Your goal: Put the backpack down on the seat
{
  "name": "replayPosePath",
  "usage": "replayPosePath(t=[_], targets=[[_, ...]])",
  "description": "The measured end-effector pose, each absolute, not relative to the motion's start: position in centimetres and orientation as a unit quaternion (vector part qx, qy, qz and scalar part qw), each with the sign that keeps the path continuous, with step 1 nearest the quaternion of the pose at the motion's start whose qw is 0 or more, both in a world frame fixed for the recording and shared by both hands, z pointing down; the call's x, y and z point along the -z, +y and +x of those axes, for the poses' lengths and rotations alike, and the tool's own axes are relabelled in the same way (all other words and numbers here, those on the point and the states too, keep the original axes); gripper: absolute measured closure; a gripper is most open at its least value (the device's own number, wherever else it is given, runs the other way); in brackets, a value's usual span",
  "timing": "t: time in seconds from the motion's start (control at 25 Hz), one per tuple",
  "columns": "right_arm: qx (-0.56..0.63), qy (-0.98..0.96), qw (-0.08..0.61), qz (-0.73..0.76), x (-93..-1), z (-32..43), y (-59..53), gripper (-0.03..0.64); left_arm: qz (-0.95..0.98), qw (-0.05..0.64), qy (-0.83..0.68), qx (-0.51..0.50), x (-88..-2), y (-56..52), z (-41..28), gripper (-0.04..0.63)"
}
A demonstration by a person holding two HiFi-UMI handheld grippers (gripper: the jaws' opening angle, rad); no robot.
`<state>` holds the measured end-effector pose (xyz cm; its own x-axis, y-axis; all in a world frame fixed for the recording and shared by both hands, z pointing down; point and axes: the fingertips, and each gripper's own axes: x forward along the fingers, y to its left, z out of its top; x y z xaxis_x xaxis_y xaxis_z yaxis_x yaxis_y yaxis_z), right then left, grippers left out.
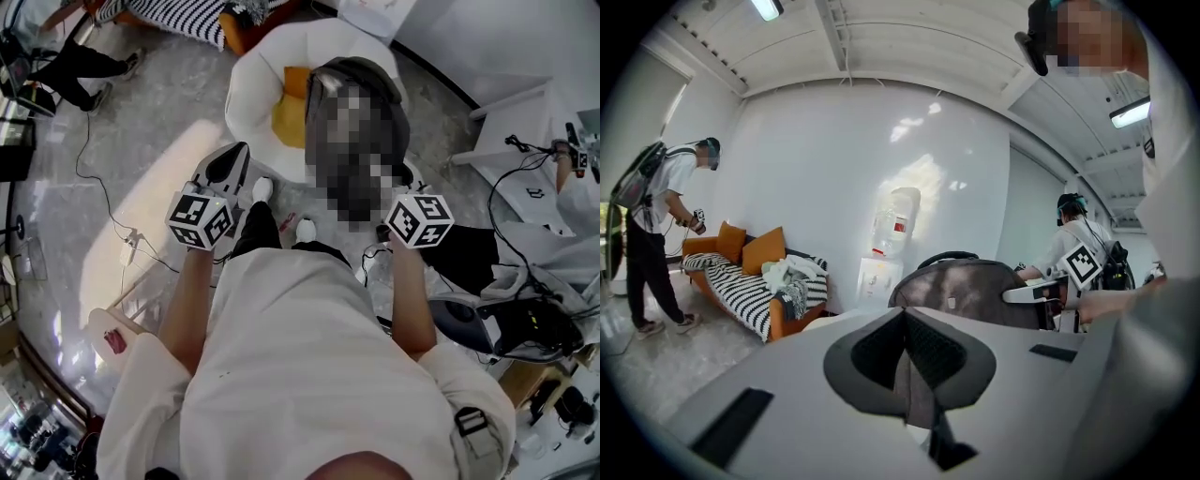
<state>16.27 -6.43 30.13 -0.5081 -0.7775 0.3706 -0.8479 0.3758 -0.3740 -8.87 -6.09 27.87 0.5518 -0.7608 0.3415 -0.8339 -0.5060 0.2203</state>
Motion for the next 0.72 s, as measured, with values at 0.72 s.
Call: replayPosePath(t=[0.72], targets=[[-0.289,-0.813,0.083,0.499,-36.9,8.8,-19.0,0.538,0.893,0.223,-0.369,-0.128,-34.8,-19.3,-11.8,0.577]])
